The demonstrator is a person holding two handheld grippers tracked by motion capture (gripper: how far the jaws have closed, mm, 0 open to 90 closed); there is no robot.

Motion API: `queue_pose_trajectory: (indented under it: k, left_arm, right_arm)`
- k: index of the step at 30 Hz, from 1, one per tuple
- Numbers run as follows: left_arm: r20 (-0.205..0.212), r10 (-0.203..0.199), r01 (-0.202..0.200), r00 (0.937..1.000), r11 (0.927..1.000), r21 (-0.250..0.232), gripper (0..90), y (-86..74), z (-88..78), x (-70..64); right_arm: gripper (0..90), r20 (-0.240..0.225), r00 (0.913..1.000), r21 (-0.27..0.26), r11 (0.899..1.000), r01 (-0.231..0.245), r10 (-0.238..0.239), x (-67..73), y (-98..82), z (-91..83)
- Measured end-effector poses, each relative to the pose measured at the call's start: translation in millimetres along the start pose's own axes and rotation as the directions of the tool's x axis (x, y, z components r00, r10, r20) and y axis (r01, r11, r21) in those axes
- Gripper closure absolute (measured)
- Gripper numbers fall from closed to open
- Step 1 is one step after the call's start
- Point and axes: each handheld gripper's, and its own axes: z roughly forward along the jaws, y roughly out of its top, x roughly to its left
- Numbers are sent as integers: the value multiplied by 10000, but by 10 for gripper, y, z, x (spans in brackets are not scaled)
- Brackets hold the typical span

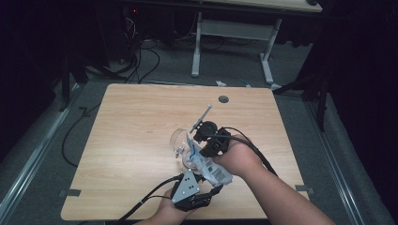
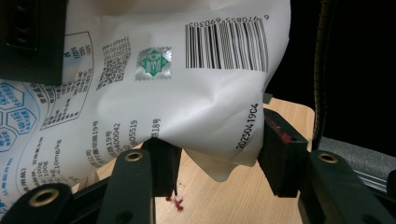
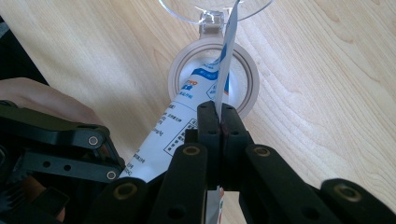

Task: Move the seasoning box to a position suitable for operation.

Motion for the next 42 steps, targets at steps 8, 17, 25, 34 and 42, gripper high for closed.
queue_pose_trajectory:
  k: [8,17,25,34,42]
  left_arm:
    - [25,17,-17,10000,10000,-32,538,2,0,-3]
    - [-3,0,0,10000,9999,-115,539,11,-8,5]
    - [-30,-1,1,10000,9999,-103,539,11,-8,10]
    - [-35,3,-3,10000,10000,-77,538,11,-5,6]
    - [34,-79,79,10000,10000,1,536,9,7,16]
  right_arm:
    - [897,-25,10000,-9,10000,-46,46,-4,-8,-3]
    - [897,-9,10000,-36,10000,17,-17,-9,2,-18]
    - [897,17,10000,-14,10000,17,-17,-10,15,-21]
    - [897,7,10000,10,10000,39,-39,-9,17,-10]
    - [897,-16,10000,49,10000,-13,13,-16,18,17]
